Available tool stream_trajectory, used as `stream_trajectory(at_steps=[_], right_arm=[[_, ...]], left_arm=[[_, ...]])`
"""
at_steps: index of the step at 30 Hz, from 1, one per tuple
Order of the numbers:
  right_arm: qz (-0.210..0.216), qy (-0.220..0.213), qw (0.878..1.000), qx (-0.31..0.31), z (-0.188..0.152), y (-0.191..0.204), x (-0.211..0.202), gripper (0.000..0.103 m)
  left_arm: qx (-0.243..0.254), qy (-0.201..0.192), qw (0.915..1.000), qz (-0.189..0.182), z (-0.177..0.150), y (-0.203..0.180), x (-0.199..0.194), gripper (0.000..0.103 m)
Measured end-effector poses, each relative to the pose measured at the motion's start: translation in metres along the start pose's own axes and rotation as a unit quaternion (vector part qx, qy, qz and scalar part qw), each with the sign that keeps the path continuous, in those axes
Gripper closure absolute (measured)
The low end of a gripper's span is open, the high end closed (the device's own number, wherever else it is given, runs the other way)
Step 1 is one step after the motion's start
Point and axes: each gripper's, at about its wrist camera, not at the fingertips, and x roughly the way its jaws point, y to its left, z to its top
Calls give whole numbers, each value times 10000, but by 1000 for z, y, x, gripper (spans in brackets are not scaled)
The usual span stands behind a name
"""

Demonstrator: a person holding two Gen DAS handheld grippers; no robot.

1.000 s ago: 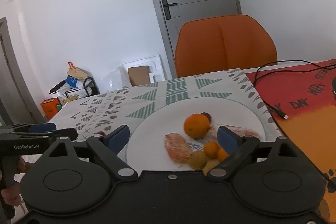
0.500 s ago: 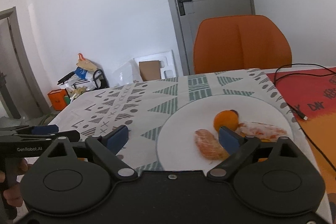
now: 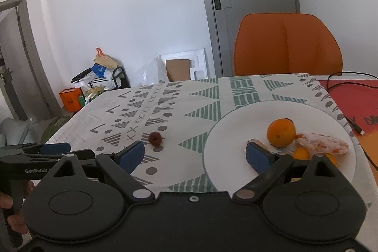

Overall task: Organize fruits
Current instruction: 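Move the left gripper to a small kumquat while the right moves to the red lychee, then grasp the kumquat with the left gripper while the right grasps the red lychee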

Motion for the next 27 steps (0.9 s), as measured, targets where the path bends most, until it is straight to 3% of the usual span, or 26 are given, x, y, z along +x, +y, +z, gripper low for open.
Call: stream_trajectory(at_steps=[2, 7, 11, 16, 27], right_arm=[[9, 35, 10000, -28, 0, 3, 3, 10], [38, 120, 9998, -133, 0, 12, 11, 10], [54, 197, 9996, -191, 0, 19, 20, 10], [90, 258, 9993, -272, 1, 27, 27, 10], [133, 431, 9976, -527, 5, 45, 55, 10]], left_arm=[[-17, 3, 10000, -10, -2, 3, 1, 29], [-84, 136, 9997, -163, -9, 9, 8, 51], [-124, 224, 9992, -293, -11, 9, 18, 56], [-177, 293, 9984, -458, -13, 12, 27, 80], [-614, 83, 9974, -378, -17, 36, 27, 80]])
